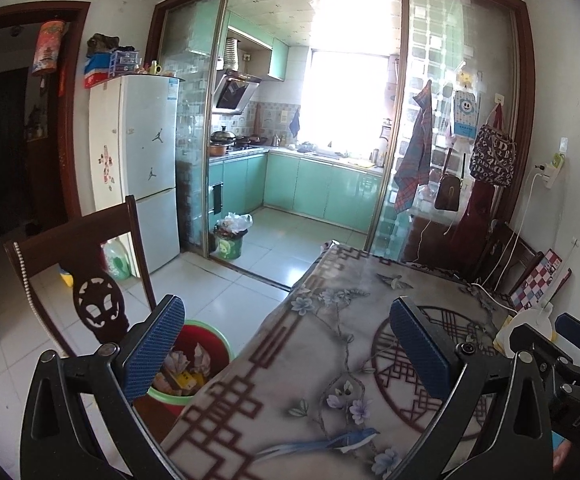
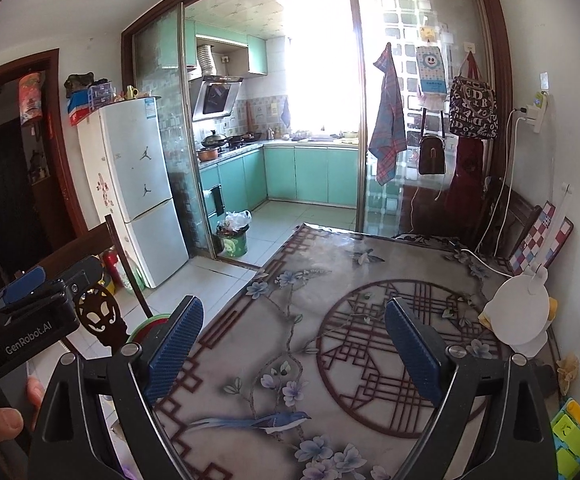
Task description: Collect trash
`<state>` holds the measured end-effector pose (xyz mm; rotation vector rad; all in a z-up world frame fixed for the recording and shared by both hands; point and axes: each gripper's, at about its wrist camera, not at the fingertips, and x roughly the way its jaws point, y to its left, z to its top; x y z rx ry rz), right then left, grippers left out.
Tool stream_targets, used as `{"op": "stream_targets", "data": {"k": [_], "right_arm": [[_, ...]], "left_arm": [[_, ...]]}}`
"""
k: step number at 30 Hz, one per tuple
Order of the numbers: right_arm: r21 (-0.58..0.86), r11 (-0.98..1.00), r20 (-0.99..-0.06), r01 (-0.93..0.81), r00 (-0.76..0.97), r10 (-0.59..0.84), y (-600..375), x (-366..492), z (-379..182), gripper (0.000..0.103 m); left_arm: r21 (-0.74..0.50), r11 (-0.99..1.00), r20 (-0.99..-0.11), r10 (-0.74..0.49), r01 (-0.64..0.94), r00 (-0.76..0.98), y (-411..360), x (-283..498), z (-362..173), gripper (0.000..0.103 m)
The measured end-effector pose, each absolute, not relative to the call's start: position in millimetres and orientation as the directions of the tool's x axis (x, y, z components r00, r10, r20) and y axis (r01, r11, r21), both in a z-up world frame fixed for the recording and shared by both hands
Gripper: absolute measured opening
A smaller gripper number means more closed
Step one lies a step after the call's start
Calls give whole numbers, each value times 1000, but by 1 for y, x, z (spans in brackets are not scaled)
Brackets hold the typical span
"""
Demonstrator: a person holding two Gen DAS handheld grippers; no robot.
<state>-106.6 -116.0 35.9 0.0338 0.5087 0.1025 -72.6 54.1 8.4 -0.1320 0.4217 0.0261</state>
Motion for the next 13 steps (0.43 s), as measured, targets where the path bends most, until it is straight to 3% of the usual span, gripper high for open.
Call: {"op": "stream_targets", "data": {"k": [13], "right_arm": [[73, 996, -515, -54, 853, 84, -124, -93, 20, 93]], "left_arm": [[-67, 997, -473, -56, 28, 879, 33, -50, -13, 103]]}}
